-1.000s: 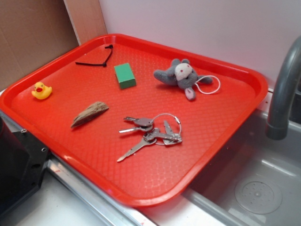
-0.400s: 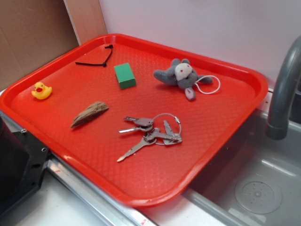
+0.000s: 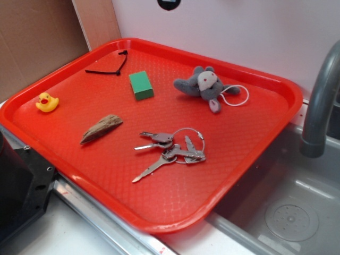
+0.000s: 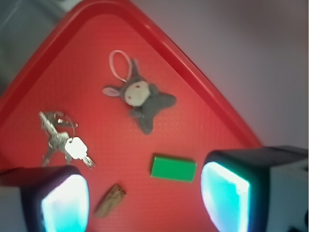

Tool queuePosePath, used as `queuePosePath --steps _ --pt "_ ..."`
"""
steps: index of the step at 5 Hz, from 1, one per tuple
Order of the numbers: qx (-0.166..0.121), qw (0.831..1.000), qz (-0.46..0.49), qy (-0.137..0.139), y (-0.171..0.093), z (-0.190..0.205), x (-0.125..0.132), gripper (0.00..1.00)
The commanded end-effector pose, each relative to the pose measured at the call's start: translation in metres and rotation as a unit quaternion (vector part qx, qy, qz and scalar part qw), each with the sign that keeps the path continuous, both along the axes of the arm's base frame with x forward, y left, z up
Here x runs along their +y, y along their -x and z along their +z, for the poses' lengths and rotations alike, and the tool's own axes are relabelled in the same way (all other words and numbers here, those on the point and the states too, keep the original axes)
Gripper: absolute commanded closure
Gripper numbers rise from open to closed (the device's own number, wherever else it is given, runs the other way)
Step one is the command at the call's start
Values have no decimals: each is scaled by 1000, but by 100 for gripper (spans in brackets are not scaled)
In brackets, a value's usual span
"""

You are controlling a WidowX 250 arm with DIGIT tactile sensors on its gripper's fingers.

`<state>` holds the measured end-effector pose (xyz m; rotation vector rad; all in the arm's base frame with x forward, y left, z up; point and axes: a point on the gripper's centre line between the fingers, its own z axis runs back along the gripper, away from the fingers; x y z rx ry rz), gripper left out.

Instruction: Grab the gray animal.

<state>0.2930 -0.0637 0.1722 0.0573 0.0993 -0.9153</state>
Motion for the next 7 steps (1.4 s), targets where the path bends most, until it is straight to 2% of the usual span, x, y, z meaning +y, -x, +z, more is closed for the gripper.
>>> queuePosePath --steps 1,2,3,5,6,7 --pt "-26 967 -252 24 25 15 -4 0" --pt "-21 968 -248 26 26 16 -4 0" --pt "-29 986 -162 -8 28 16 3 0" --pt "-29 986 -162 -8 28 16 3 0" --pt "-147 958 -247 6 2 7 -5 0" --pt "-138 950 -280 29 -9 -6 -20 0"
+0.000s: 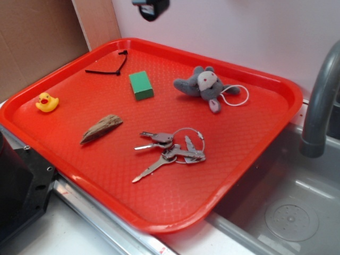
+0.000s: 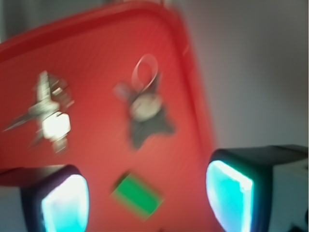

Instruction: Grab the gray animal.

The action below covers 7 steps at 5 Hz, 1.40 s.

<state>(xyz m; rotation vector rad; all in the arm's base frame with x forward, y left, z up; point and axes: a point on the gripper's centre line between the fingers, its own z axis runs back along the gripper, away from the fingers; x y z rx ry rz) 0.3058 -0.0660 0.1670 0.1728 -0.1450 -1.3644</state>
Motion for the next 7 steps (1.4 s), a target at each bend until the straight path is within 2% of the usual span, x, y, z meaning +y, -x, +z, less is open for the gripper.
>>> queuePosePath --steps 1,2,3,5,6,7 --pt "34 998 -60 13 5 -30 -19 0" --pt "92 995 -41 18 1 -69 -11 0" --pt "108 994 -22 27 -4 -94 -4 0" --pt "152 988 2 -5 2 -122 14 0" --pt "174 985 11 -1 8 -127 15 3" --pt "176 984 22 2 9 -127 20 100"
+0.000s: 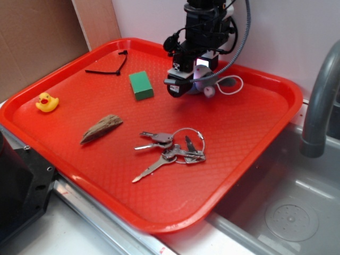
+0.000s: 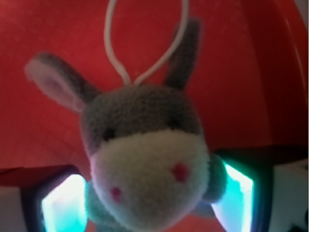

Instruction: Grab the gray animal.

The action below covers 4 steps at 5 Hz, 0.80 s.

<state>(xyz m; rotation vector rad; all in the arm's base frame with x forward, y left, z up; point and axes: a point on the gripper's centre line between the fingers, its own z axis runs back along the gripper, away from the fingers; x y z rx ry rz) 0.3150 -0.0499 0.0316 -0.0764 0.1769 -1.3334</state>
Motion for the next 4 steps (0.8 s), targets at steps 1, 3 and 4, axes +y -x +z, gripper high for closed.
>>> queuePosePath --steps 1,3,4 --pt "-21 1000 22 -6 18 17 6 100" --pt "-82 986 131 -69 19 90 -7 100" --pt "-137 954 256 -71 47 138 -37 100"
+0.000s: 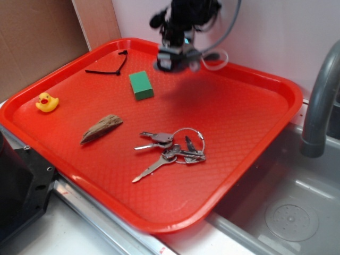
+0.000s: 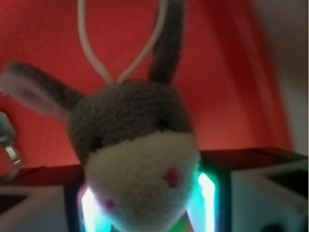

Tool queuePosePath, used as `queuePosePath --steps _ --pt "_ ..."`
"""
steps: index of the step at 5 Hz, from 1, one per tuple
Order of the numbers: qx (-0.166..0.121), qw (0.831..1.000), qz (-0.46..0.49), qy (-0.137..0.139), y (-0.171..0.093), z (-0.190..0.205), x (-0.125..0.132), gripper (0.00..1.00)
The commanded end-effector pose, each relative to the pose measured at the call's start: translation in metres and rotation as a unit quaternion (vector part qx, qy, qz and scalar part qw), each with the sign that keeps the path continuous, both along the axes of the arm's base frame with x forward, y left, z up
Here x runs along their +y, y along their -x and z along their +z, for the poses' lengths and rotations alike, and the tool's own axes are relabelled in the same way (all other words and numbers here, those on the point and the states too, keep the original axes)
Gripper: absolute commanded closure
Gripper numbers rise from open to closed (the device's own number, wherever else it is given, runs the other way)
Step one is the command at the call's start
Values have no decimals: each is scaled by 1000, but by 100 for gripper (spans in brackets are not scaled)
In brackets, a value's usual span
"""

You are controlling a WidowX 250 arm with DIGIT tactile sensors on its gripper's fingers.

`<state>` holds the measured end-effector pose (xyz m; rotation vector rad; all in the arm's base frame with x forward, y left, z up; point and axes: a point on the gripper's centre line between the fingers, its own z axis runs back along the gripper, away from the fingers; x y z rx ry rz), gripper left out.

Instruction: Grab the gray animal.

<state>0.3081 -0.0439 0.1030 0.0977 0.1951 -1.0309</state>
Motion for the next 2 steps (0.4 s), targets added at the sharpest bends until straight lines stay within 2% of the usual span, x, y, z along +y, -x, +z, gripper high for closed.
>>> queuePosePath --steps 1,2 --pt "-160 963 212 48 84 116 -62 100" --pt "-180 954 215 103 111 165 -64 100"
